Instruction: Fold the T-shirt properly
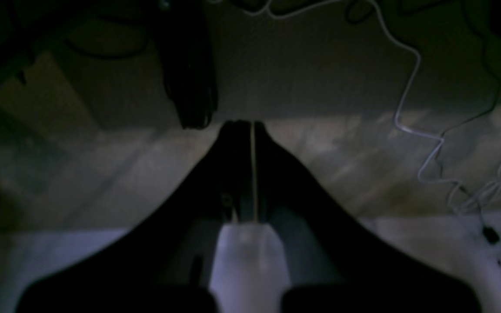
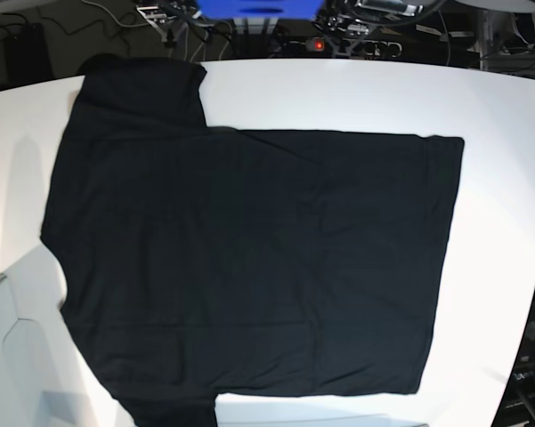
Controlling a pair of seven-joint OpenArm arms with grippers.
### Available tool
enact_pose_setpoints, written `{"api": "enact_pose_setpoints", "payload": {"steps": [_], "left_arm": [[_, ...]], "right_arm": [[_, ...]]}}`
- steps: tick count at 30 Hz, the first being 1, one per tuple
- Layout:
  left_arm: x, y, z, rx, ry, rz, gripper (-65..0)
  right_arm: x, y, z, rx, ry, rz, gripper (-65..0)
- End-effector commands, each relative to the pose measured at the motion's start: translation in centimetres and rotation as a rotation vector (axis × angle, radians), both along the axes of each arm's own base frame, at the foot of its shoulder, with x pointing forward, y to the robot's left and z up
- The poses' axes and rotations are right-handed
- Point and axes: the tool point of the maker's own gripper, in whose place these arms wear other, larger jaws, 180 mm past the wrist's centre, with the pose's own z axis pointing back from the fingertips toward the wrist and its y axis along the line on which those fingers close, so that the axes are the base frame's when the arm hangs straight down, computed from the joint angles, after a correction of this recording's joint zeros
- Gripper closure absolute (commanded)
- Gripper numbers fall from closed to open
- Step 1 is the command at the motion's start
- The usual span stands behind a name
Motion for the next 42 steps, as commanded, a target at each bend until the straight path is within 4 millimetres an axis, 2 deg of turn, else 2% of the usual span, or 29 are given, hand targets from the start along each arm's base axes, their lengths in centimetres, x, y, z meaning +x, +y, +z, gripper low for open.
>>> {"api": "enact_pose_setpoints", "payload": {"steps": [1,42], "left_arm": [[-0.73,0.01,0.01,-0.001,0.016,-0.001,0.0],[-1.04,0.0,0.02,-0.001,0.021,-0.009,0.0]], "right_arm": [[-0.4,0.33,0.03,0.023,0.018,-0.001,0.0],[-0.47,0.34,0.05,0.023,0.031,0.0,0.0]]}}
